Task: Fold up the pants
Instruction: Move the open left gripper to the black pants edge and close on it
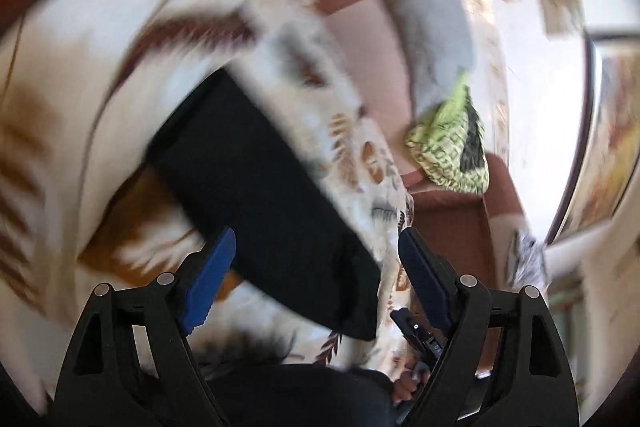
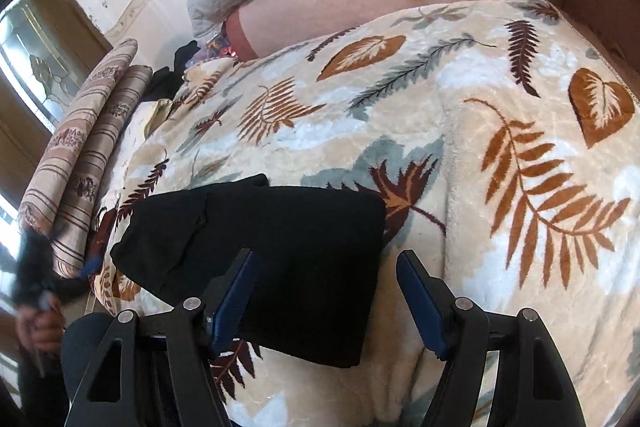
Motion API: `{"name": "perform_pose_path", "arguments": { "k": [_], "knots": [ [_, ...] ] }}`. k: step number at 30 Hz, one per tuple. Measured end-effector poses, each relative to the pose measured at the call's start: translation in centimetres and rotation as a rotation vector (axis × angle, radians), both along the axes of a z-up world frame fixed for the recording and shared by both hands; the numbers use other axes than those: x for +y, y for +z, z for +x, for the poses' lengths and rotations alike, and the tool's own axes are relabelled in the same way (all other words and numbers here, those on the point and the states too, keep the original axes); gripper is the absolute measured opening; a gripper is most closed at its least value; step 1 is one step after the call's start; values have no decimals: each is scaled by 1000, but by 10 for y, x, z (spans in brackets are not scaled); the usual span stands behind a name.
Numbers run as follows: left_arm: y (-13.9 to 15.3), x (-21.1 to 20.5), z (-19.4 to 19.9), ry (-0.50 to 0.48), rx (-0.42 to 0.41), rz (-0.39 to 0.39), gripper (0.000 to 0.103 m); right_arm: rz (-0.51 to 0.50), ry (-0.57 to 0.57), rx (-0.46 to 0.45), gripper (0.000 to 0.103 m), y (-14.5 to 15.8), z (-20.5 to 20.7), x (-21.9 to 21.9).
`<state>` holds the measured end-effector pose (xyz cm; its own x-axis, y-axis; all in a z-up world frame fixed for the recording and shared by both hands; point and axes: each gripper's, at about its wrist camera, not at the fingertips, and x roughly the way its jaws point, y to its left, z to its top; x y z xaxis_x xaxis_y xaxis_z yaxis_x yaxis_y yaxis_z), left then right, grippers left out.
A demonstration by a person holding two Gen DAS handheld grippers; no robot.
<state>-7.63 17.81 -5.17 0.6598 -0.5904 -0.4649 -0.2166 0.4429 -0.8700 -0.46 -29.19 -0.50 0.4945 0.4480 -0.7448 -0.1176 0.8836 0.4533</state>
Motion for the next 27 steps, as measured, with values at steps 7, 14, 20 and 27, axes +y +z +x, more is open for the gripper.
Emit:
{"name": "perform_pose_path", "arguments": {
  "k": [7, 14, 20, 27],
  "knots": [
    [-44, -3, 4, 53, 4, -98, 84, 30, 7, -4, 70, 0, -5, -4],
    [-42, -1, 8, 119, -48, -85, 84, 74, -9, -27, 70, 4, -14, -10],
    [-44, -4, -4, 237, -63, -12, 69, 86, -33, -18, 70, 2, -11, -15],
    [-61, -1, -7, 331, -2, 28, 19, 75, -11, -5, 70, -1, -8, -12]
  ]
}}
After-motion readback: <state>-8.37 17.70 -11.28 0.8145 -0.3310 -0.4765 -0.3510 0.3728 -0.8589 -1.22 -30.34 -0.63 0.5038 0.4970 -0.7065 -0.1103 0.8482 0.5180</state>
